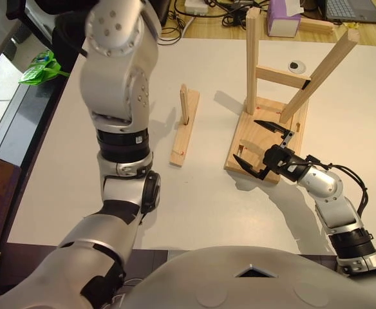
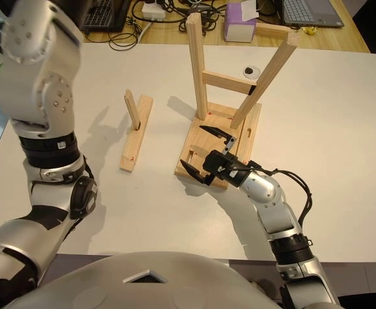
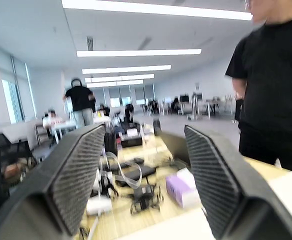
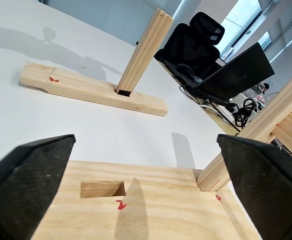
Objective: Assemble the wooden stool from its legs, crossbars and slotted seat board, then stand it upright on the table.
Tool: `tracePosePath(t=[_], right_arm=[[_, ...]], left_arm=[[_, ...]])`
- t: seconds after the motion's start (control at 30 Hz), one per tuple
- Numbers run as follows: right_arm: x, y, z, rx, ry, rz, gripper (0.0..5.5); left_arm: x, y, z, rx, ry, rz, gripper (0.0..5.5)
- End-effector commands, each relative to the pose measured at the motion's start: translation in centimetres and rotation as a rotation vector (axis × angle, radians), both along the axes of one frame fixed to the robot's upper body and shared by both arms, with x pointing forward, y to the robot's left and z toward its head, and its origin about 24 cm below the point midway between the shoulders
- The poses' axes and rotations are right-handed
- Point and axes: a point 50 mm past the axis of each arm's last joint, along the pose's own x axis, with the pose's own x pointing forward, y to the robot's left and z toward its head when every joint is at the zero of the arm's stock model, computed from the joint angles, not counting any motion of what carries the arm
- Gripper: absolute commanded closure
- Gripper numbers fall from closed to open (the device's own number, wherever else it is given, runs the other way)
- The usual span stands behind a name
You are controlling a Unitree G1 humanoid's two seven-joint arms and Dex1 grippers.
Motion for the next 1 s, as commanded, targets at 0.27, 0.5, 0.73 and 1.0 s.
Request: tracePosePath(t=[0.27,0.5,0.73,1.0], right_arm=[[-0.1,0.0,-0.2,-0.006,0.014,-0.012,0.10],[0.1,0.0,-0.3,-0.003,0.005,-0.026,0.10],[-0.3,-0.2,-0.3,-0.006,0.005,-0.039,0.10],[-1.3,-1.4,-0.6,-0.021,0.016,-0.105,0.10]], left_arm=[[-1.2,3.0,-22.1,0.181,0.604,0.106,2.55],[0.5,1.2,-4.4,-0.036,0.099,0.074,2.55],[-3.3,5.3,-3.3,-0.016,0.173,0.118,2.55],[-12.3,9.3,-13.3,0.220,0.655,0.107,2.55]])
